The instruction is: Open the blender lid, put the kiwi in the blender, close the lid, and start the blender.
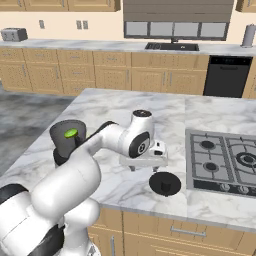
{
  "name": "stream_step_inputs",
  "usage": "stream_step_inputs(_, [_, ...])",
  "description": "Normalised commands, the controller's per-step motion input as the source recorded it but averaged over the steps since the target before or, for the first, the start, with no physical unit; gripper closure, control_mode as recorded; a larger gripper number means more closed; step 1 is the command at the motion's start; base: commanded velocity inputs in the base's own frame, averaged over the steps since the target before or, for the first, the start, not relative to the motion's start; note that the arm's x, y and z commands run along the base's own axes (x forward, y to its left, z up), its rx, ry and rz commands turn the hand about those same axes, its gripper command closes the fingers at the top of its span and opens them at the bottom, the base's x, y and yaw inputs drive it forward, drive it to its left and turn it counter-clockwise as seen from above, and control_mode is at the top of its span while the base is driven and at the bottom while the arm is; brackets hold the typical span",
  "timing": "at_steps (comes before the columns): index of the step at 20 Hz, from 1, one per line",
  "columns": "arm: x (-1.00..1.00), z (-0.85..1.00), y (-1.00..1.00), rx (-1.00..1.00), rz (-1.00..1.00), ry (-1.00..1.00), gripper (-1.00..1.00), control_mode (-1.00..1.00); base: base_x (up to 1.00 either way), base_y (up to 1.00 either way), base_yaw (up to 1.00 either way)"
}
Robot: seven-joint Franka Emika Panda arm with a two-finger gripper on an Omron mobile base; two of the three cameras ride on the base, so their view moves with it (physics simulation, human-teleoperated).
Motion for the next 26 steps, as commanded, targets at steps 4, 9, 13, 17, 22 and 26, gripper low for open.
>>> stream_step_inputs(4, [0.18, -0.22, -0.58, 0.11, -0.42, 0.0, -1.0, -1.0, 0.0, 0.0, 0.0])
stream_step_inputs(9, [0.03, -0.21, -0.4, 0.05, -0.1, -0.05, -1.0, -1.0, 0.0, 0.0, 0.0])
stream_step_inputs(13, [0.04, -0.57, -0.13, 0.0, 0.01, -0.12, -1.0, -1.0, 0.0, 0.0, 0.0])
stream_step_inputs(17, [0.14, -0.34, -0.03, 0.0, 0.03, -0.01, -1.0, -1.0, 0.0, 0.0, 0.0])
stream_step_inputs(22, [0.26, -0.2, 0.0, 0.0, 0.01, 0.0, -1.0, -1.0, 0.0, 0.0, 0.0])
stream_step_inputs(26, [0.08, -0.03, -0.01, -0.03, 0.0, 0.0, -1.0, -1.0, 0.0, 0.0, 0.0])
